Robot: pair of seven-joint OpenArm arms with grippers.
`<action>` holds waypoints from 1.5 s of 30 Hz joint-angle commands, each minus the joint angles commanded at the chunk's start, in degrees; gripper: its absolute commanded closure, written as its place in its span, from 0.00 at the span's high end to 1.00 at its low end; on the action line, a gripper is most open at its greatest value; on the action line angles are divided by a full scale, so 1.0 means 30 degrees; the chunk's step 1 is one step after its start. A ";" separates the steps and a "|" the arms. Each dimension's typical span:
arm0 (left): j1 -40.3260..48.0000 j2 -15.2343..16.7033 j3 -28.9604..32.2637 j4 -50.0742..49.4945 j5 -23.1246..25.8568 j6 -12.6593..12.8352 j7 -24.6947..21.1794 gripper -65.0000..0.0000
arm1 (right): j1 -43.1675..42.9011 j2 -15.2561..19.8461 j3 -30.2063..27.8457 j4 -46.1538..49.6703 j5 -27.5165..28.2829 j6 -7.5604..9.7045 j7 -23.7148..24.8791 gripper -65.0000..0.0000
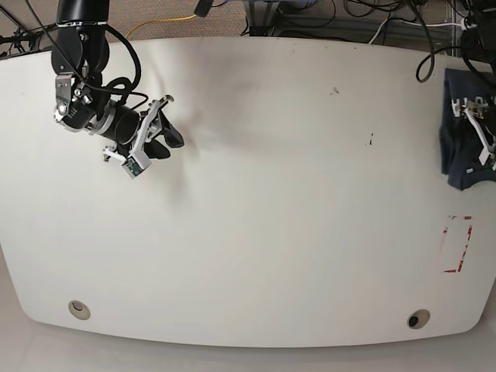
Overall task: Fold the T-shirt properly
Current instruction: 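Release the bundle with the left gripper and lift both grippers away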
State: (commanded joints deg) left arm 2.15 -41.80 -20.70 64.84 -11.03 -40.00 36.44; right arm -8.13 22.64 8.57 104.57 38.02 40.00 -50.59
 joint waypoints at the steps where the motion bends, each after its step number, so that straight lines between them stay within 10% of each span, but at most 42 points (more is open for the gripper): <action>1: -0.0440 -0.0469 -0.0029 -0.0293 0.0000 0.0000 0.0000 0.52 | 0.0000 -0.0029 0.0000 0.0000 0.0000 0.0000 0.0000 0.32; 11: -0.1875 -0.1172 0.0000 0.3106 0.0059 0.0000 0.0147 0.52 | 0.0000 -0.0117 0.0000 -0.0029 -0.1436 0.0000 0.0147 0.32; 17: -0.1817 0.1407 -0.0059 0.6916 0.0088 0.0000 -0.0352 0.52 | -0.0322 -0.1172 0.0264 -0.0176 -0.6125 -0.0601 0.3663 0.32; 26: 0.0117 0.6652 0.0821 0.8703 0.0498 0.6432 -0.7648 0.53 | -0.0615 -0.4718 0.4073 -0.2344 -1.3949 -0.0864 1.3128 0.33; 31: 0.2608 0.9377 0.1963 1.0374 0.3516 0.7927 -1.0198 0.53 | -0.1524 -0.4806 0.4894 -0.4161 -1.4125 -0.1040 1.6615 0.33; 45: 1.2777 1.3597 0.2432 1.6557 0.3897 0.7927 -1.0286 0.52 | -0.8615 -0.3868 0.5978 -0.2051 -0.9231 -0.1040 1.6908 0.33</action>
State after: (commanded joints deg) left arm 40.48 -1.01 -13.41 114.51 0.66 -16.22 5.58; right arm -33.98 11.03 26.51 98.42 10.33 36.88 0.13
